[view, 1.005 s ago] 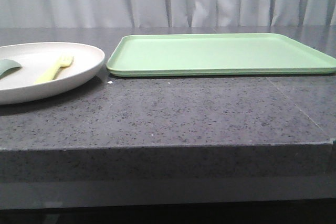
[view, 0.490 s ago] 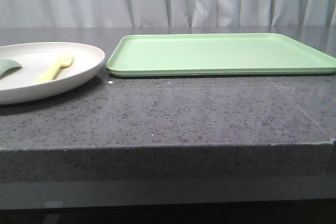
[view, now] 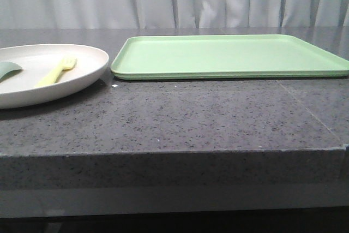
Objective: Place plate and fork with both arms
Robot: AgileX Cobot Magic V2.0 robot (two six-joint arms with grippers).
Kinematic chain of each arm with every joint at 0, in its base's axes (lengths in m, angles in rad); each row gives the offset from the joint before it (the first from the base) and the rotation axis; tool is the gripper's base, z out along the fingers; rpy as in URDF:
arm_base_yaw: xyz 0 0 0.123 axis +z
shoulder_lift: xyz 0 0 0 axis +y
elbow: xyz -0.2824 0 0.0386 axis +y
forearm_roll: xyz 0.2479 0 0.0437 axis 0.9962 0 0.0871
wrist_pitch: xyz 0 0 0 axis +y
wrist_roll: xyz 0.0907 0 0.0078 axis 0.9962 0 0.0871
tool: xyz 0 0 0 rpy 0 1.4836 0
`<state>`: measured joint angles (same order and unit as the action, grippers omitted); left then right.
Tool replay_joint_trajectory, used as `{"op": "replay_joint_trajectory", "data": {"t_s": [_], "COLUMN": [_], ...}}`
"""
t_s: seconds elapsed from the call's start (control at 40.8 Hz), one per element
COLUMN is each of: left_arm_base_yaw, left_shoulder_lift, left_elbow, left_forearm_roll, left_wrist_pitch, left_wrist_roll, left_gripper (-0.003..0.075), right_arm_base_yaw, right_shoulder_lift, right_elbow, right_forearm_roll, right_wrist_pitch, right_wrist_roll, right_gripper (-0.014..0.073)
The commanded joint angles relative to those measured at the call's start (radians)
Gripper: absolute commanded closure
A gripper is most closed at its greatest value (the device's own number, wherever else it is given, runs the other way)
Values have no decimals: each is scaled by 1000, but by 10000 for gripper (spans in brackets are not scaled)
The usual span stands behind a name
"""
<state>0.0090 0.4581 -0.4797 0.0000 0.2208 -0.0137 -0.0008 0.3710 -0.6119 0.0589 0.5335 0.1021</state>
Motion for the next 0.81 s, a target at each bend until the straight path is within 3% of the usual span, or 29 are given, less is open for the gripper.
{"op": "replay_joint_trajectory", "data": {"t_s": [0.0,0.294,0.515,0.785], "left_arm_base_yaw": [3,3,3,3], "left_shoulder_lift": [10,28,223,541], "left_elbow": [-36,-48,-170,-434], "left_forearm_roll": [0,-39,-39,-39], "left_wrist_pitch": [-79,-134,23,315], "left_wrist_roll": [-12,-12,-12,-12], "left_gripper": [57,57,57,57], "right_arm_base_yaw": [-5,-5,-5,-5], "right_shoulder_lift": [15,15,15,15], "right_elbow": [-36,-36,-36,-36], "right_forearm_roll": [-1,-1,-1,-1], "right_wrist_pitch": [-81,-81,-81,-80], "right_wrist_roll": [-6,-6,-6,-6], "right_gripper": [102,92,92,92]}}
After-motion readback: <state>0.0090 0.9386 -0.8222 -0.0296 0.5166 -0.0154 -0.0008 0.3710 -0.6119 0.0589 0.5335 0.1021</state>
